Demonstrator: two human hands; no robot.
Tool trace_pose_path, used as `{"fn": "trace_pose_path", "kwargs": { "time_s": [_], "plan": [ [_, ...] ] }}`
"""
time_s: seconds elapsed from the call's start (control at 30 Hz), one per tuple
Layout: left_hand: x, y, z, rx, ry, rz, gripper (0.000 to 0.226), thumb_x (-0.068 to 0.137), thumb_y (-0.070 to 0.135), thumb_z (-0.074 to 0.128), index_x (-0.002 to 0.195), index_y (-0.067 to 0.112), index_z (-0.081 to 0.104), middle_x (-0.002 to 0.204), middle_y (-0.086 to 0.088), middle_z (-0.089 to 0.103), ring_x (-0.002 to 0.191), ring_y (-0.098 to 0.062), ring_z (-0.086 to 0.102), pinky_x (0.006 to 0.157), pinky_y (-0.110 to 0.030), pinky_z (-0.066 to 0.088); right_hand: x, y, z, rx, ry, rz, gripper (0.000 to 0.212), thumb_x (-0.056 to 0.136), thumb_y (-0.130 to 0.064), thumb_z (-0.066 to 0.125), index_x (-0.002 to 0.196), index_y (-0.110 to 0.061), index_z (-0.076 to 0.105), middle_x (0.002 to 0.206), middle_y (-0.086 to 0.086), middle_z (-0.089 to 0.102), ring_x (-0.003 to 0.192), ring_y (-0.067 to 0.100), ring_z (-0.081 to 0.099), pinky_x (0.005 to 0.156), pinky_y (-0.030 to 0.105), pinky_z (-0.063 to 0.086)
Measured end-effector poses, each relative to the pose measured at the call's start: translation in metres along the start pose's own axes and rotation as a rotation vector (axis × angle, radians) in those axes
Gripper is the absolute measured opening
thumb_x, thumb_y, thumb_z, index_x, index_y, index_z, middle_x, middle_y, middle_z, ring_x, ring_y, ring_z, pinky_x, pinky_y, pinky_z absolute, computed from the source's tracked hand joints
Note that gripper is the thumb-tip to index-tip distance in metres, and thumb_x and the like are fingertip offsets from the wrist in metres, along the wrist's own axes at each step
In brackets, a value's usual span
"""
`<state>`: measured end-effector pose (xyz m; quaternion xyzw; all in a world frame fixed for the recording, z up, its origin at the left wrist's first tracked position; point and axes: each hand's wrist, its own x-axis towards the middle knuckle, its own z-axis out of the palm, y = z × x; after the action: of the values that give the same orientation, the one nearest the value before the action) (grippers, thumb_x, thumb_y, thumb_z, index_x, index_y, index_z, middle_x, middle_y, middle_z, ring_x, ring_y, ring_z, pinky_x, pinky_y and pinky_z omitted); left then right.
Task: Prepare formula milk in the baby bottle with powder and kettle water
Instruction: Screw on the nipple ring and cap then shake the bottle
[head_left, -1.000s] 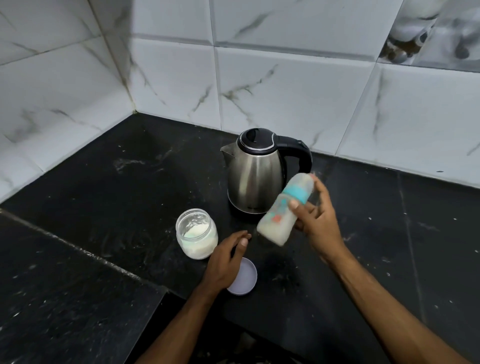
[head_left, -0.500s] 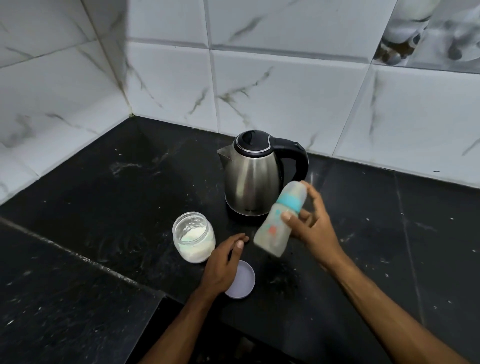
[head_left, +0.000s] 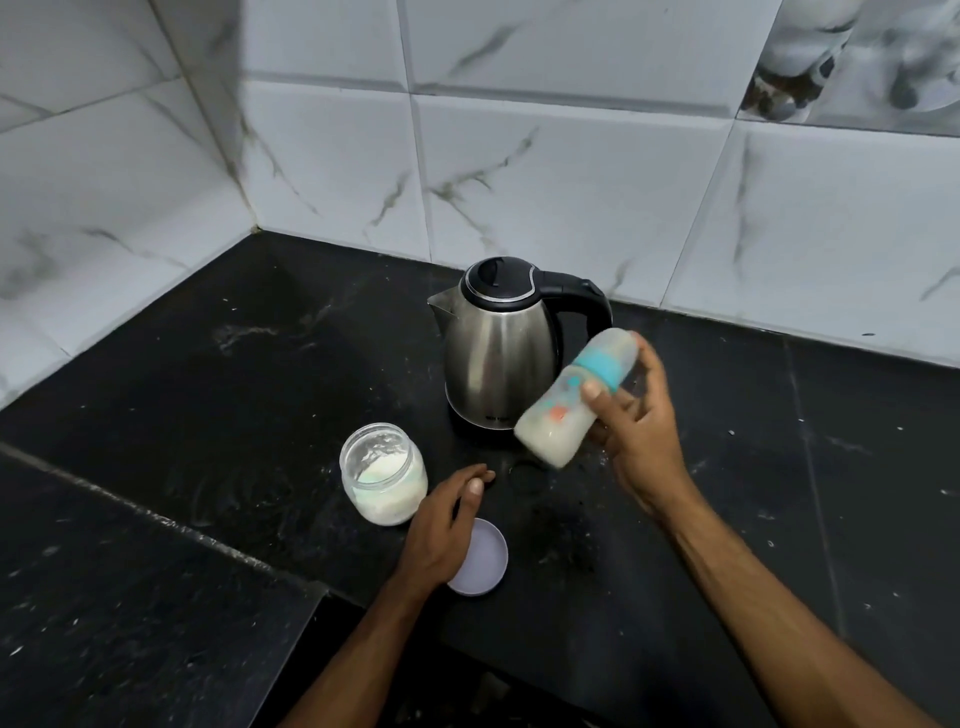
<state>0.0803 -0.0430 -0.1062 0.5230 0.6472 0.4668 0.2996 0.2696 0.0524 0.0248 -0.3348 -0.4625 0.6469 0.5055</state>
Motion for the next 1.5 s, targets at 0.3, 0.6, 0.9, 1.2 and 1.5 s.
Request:
{"fn": "trace_pose_path", "kwargs": {
  "time_s": [0.3,0.6,0.9,1.2,1.5],
  "plan": [
    [0.0,0.003,-0.001,0.013,0.004,-0.001,0.05,0.093,0.055,0.034,0.124,0.024,0.059,0.118,0.024,0.063,0.115,0.011,0.056,0.098,-0.01,0.039,-0.006,0.006,-0.006,-0.137,-0.138,0.041,0.087,0.068,-0.028,0.089,0.139,-0.037,0.04,0.117,0.015,0.069,0.102,0.028,0.071,0.077,0.039,0.06],
    [-0.001,0.004,-0.002,-0.005,-0.019,-0.012,0.057,0.095,0.053,0.035,0.128,0.015,0.061,0.122,0.012,0.067,0.116,0.0,0.059,0.1,-0.024,0.046,-0.017,0.012,-0.001,-0.22,-0.291,0.048,0.081,0.077,-0.01,0.079,0.141,-0.033,0.035,0.12,0.017,0.067,0.104,0.03,0.07,0.08,0.04,0.06],
    [-0.001,0.005,-0.004,0.026,-0.022,-0.035,0.048,0.097,0.045,0.038,0.128,0.016,0.061,0.12,0.017,0.066,0.115,0.005,0.058,0.099,-0.017,0.043,-0.019,0.014,-0.001,-0.196,-0.243,0.08,0.08,0.074,-0.006,0.081,0.136,-0.037,0.04,0.118,0.015,0.066,0.101,0.027,0.071,0.076,0.035,0.06],
    [0.0,0.0,-0.001,-0.015,-0.016,-0.005,0.058,0.095,0.055,0.035,0.128,0.015,0.061,0.121,0.013,0.067,0.116,-0.003,0.06,0.098,-0.021,0.045,-0.019,0.015,-0.003,-0.191,-0.301,0.088,0.087,0.073,0.0,0.08,0.142,-0.029,0.035,0.12,0.018,0.066,0.102,0.028,0.071,0.077,0.037,0.059],
    [0.0,0.003,-0.001,0.001,-0.013,-0.023,0.049,0.097,0.049,0.038,0.125,0.017,0.061,0.119,0.019,0.065,0.115,0.011,0.055,0.095,-0.006,0.038,-0.005,0.013,-0.011,-0.073,-0.085,0.043,0.079,0.073,-0.011,0.077,0.139,-0.032,0.039,0.11,0.014,0.07,0.095,0.027,0.071,0.076,0.042,0.06]
  ]
}}
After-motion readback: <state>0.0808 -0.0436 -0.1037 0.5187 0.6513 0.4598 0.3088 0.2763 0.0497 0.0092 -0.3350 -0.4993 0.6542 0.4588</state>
